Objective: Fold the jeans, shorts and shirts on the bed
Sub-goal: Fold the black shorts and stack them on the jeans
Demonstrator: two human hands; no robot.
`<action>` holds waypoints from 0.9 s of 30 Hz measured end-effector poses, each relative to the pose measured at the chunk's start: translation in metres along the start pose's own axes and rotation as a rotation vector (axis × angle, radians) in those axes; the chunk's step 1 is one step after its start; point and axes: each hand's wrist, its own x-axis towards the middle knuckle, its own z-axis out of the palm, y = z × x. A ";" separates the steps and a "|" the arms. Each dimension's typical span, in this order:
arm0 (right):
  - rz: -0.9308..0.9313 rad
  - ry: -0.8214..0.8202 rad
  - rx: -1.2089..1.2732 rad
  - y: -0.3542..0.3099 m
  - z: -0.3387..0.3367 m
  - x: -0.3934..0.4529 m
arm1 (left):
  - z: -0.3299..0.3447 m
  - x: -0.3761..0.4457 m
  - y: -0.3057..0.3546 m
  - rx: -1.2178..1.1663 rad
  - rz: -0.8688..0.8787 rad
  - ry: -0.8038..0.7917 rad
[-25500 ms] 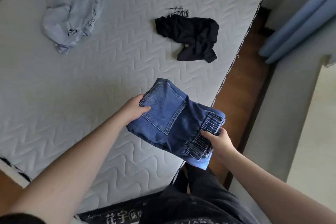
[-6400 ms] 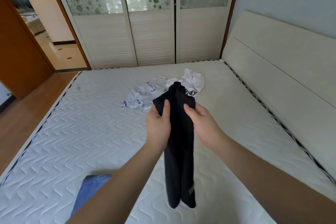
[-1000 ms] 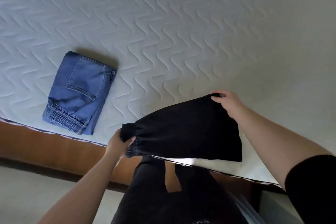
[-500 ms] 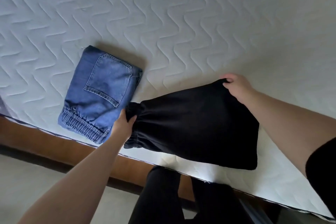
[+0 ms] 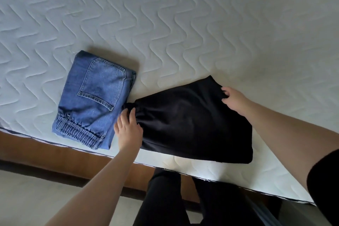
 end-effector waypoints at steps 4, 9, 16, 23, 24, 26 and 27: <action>0.027 0.017 -0.208 0.034 -0.003 0.001 | 0.008 0.006 0.036 0.011 0.169 -0.021; 0.055 0.057 -0.356 0.070 -0.004 0.007 | 0.030 0.010 0.096 0.042 0.451 -0.079; -0.112 0.114 -0.132 0.113 0.009 -0.007 | 0.068 0.020 0.201 0.006 0.714 -0.062; 0.127 0.206 0.466 0.132 0.011 -0.011 | 0.087 0.060 0.265 0.111 0.715 0.007; 0.193 0.232 0.541 0.134 0.011 -0.006 | 0.087 0.068 0.270 0.112 0.702 0.002; 0.300 0.230 0.667 0.135 0.007 0.006 | 0.086 0.083 0.280 0.095 0.656 -0.025; 0.341 0.201 0.705 0.134 0.005 0.012 | 0.085 0.091 0.284 0.083 0.599 -0.059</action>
